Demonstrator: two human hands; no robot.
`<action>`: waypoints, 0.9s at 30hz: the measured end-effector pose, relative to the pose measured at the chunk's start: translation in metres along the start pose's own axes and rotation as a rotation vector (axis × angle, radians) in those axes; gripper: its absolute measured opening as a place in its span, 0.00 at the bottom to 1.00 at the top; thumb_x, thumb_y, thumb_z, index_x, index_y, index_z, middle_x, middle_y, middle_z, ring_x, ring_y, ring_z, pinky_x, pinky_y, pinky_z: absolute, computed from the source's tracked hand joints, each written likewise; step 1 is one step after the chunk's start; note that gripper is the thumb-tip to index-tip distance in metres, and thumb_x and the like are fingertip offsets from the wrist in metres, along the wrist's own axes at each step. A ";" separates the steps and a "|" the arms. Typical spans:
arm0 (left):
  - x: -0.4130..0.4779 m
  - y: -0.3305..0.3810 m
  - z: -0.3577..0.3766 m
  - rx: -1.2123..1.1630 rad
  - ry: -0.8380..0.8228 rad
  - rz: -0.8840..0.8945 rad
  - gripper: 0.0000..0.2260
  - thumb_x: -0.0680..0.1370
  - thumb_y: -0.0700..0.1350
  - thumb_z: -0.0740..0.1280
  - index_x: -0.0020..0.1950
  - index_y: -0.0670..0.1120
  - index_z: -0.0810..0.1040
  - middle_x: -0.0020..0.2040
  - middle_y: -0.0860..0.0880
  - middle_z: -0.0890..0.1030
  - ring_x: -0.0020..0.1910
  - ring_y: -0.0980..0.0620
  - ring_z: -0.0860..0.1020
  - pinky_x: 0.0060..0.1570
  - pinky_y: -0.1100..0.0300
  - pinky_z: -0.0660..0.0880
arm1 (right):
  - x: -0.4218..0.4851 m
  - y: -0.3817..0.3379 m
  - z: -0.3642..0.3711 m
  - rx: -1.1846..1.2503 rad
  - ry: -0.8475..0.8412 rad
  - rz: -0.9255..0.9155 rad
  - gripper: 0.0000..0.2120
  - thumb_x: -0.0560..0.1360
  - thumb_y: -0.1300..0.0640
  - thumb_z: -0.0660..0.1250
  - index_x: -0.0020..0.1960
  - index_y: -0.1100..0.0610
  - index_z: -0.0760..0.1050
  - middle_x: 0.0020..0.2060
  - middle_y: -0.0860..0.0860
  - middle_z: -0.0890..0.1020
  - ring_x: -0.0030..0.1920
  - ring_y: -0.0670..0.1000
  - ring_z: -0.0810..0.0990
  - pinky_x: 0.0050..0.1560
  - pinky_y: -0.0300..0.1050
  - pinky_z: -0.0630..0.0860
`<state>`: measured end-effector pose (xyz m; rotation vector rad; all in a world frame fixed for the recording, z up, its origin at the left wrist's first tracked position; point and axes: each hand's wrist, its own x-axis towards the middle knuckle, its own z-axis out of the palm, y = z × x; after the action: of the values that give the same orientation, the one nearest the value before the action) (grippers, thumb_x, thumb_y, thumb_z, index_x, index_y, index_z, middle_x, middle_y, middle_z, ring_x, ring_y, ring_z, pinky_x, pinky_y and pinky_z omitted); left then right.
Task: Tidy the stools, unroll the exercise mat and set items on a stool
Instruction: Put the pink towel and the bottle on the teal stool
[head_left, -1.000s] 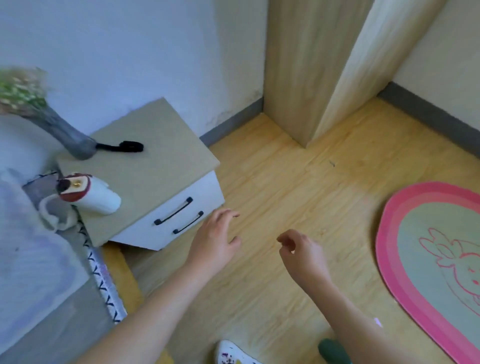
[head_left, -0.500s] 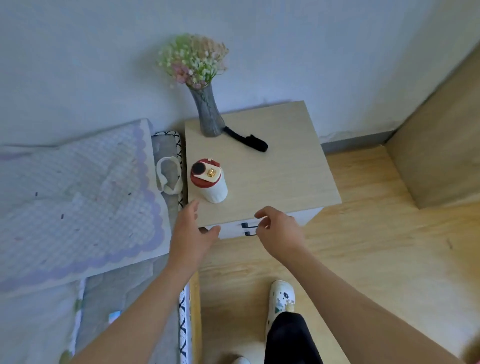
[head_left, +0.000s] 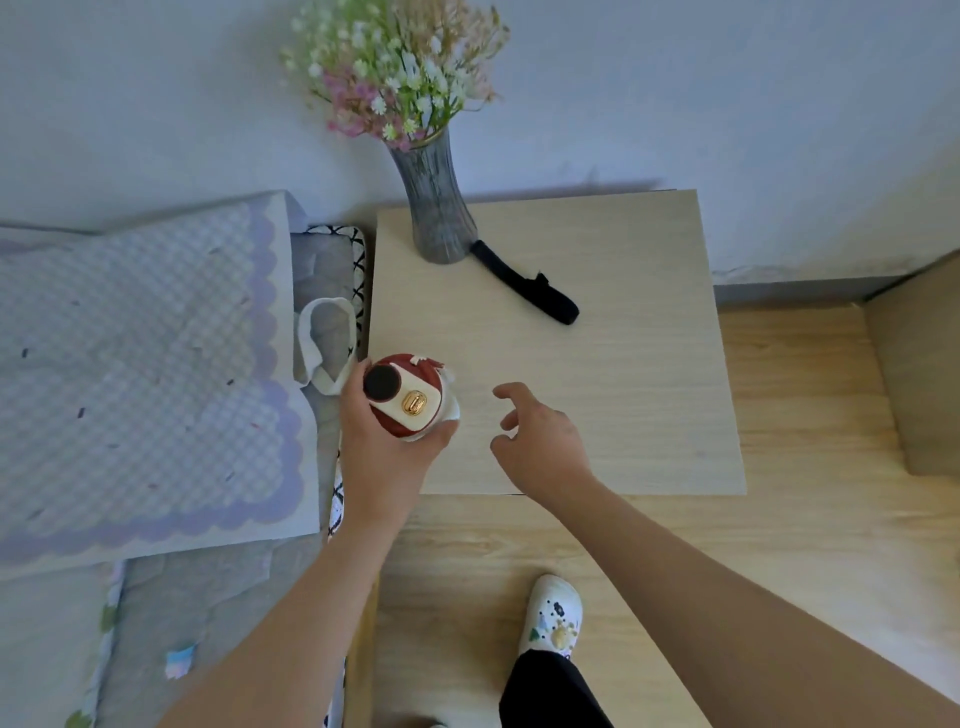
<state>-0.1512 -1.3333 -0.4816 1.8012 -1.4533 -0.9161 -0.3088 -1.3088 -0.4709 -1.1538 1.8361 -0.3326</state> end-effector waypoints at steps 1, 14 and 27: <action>0.002 -0.001 0.002 -0.013 0.025 -0.001 0.43 0.59 0.50 0.80 0.68 0.57 0.63 0.60 0.61 0.73 0.59 0.59 0.73 0.53 0.65 0.74 | 0.004 0.001 0.002 0.004 -0.005 -0.002 0.28 0.73 0.62 0.61 0.70 0.47 0.64 0.55 0.50 0.79 0.49 0.53 0.79 0.47 0.51 0.79; -0.039 0.015 0.003 0.128 -0.127 0.130 0.39 0.57 0.58 0.76 0.64 0.59 0.64 0.57 0.61 0.74 0.53 0.62 0.74 0.44 0.68 0.72 | -0.033 0.033 0.001 0.037 0.101 0.054 0.28 0.72 0.62 0.61 0.70 0.47 0.64 0.55 0.50 0.79 0.50 0.51 0.78 0.44 0.44 0.74; -0.206 0.015 0.007 0.293 -0.603 0.525 0.40 0.59 0.53 0.80 0.66 0.57 0.63 0.60 0.59 0.74 0.59 0.56 0.75 0.46 0.58 0.76 | -0.234 0.118 0.028 0.226 0.431 0.254 0.27 0.73 0.63 0.61 0.70 0.49 0.64 0.58 0.52 0.78 0.55 0.52 0.77 0.49 0.45 0.73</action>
<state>-0.1949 -1.1337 -0.4471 1.2466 -2.3981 -1.0451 -0.3202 -1.0486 -0.4314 -0.7186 2.2215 -0.6611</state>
